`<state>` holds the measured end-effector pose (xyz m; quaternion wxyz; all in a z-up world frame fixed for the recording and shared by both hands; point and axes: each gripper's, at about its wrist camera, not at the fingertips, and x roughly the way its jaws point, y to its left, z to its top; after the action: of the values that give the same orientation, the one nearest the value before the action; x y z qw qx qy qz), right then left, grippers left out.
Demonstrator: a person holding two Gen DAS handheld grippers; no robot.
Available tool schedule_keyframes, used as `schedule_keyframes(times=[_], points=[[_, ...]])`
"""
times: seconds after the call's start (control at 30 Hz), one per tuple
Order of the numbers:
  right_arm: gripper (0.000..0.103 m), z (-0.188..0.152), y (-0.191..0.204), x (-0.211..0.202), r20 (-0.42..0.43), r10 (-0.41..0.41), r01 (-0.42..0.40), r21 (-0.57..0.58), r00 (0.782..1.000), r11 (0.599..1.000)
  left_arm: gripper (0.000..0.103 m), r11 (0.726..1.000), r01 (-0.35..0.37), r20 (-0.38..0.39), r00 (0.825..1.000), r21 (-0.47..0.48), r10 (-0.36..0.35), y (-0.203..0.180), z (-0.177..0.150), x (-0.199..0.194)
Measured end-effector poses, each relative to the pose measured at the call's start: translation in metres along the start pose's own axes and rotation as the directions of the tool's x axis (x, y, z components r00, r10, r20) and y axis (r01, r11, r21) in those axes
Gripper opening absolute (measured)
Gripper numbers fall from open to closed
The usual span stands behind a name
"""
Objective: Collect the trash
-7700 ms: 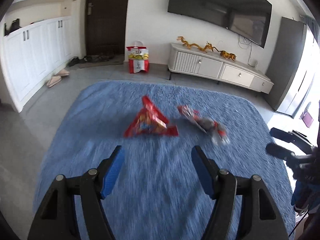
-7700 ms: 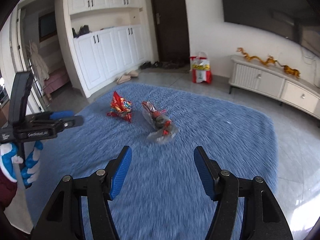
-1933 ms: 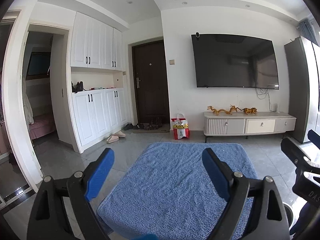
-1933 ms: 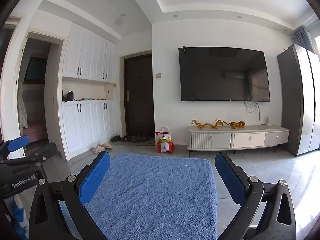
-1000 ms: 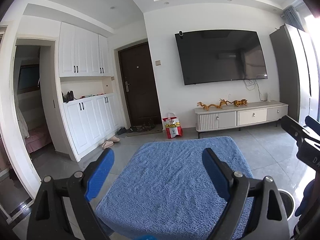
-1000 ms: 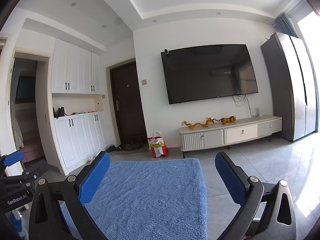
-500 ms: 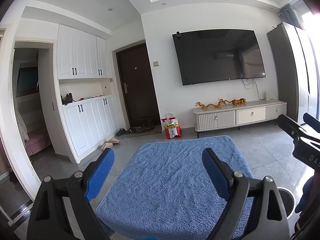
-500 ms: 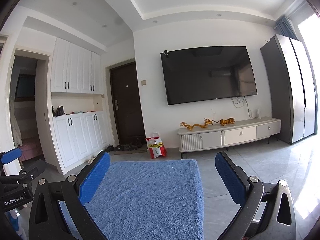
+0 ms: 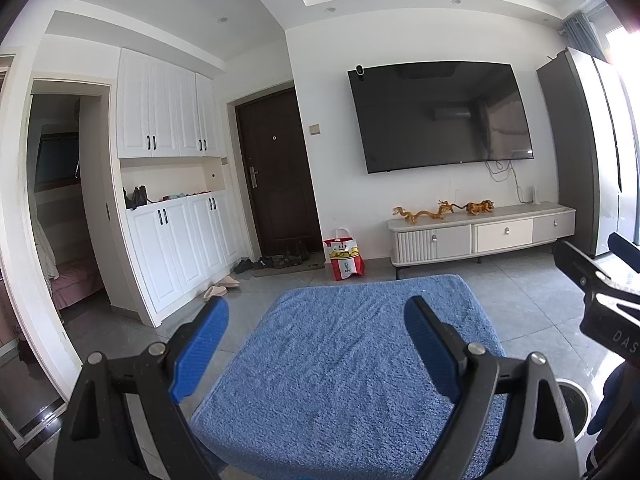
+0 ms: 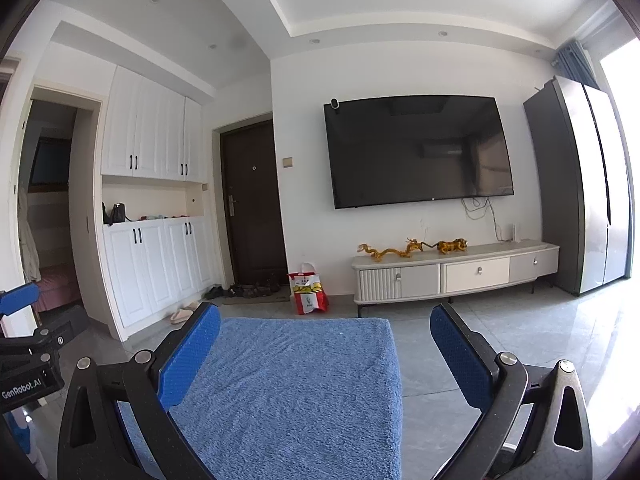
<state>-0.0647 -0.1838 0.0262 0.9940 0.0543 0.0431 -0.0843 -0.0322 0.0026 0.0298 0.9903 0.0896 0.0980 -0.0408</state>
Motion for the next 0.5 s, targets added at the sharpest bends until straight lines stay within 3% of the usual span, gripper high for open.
schedule_keyframes(times=[0.5], points=[[0.103, 0.002, 0.0, -0.005, 0.012, -0.018, 0.018, -0.024, 1.0, 1.0, 0.09, 1.0, -0.005, -0.019, 1.0, -0.018, 0.005, 0.004, 0.003, 0.012]])
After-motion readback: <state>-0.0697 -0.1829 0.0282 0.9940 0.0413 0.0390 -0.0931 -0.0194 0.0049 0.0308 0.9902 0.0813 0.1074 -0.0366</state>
